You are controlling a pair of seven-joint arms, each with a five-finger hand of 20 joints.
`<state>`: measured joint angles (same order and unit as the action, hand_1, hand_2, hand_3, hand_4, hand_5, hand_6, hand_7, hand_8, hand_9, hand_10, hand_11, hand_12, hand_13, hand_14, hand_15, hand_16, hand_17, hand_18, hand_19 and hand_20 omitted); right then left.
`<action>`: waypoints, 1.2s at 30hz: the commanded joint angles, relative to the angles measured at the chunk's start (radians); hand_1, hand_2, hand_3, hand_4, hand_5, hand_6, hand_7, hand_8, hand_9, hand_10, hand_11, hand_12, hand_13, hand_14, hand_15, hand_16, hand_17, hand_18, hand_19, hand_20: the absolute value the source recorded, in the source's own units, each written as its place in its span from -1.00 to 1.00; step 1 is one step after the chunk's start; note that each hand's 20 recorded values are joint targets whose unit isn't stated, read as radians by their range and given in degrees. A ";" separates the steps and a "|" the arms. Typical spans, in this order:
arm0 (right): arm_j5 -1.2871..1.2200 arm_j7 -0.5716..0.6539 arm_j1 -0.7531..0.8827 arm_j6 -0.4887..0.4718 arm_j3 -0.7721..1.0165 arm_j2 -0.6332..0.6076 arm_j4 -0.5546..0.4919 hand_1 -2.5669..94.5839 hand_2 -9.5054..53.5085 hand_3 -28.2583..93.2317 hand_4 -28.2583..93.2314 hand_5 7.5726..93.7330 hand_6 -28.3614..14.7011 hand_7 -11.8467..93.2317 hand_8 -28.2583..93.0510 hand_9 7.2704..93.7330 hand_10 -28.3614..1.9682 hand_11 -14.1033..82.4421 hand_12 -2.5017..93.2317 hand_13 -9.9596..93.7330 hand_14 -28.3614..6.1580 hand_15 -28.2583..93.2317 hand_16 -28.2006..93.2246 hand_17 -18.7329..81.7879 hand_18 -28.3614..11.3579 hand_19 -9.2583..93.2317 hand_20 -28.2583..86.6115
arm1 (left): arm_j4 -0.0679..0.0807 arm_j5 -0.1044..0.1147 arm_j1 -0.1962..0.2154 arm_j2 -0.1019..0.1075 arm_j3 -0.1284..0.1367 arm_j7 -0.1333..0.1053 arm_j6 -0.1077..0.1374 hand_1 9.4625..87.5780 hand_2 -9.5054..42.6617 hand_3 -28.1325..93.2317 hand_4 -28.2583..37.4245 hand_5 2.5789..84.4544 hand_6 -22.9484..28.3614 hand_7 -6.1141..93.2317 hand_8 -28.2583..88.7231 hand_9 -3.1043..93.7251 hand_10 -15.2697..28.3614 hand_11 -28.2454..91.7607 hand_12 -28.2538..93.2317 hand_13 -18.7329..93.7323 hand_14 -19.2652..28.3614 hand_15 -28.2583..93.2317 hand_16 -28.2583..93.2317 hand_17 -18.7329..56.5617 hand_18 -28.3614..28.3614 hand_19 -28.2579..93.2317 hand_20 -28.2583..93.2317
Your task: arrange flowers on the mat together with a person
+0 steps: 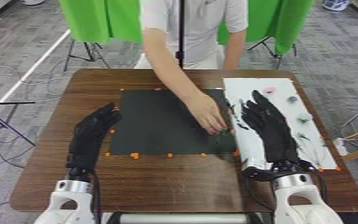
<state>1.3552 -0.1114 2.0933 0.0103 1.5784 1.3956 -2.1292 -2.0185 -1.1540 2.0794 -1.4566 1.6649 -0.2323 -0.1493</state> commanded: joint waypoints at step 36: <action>0.030 -0.016 0.003 -0.027 -0.008 0.004 0.004 -0.70 -0.66 0.70 -0.82 -0.60 0.24 -0.56 -0.67 -0.41 -0.07 -0.67 -0.68 -0.27 -0.15 -0.42 -0.25 -0.34 -0.24 -0.72 -0.11 | 0.021 -0.012 -0.004 -0.016 0.048 -0.037 -0.037 -0.65 -0.93 0.58 -0.69 0.07 0.04 -0.67 -0.59 -0.03 0.29 -0.32 -0.25 -0.04 0.50 -0.34 -0.44 -0.33 0.42 -0.50 -0.22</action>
<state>1.3862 -0.1267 2.0944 -0.0068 1.5733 1.3963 -2.1267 -1.9981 -1.1571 2.0736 -1.4641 1.7078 -0.2719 -0.1966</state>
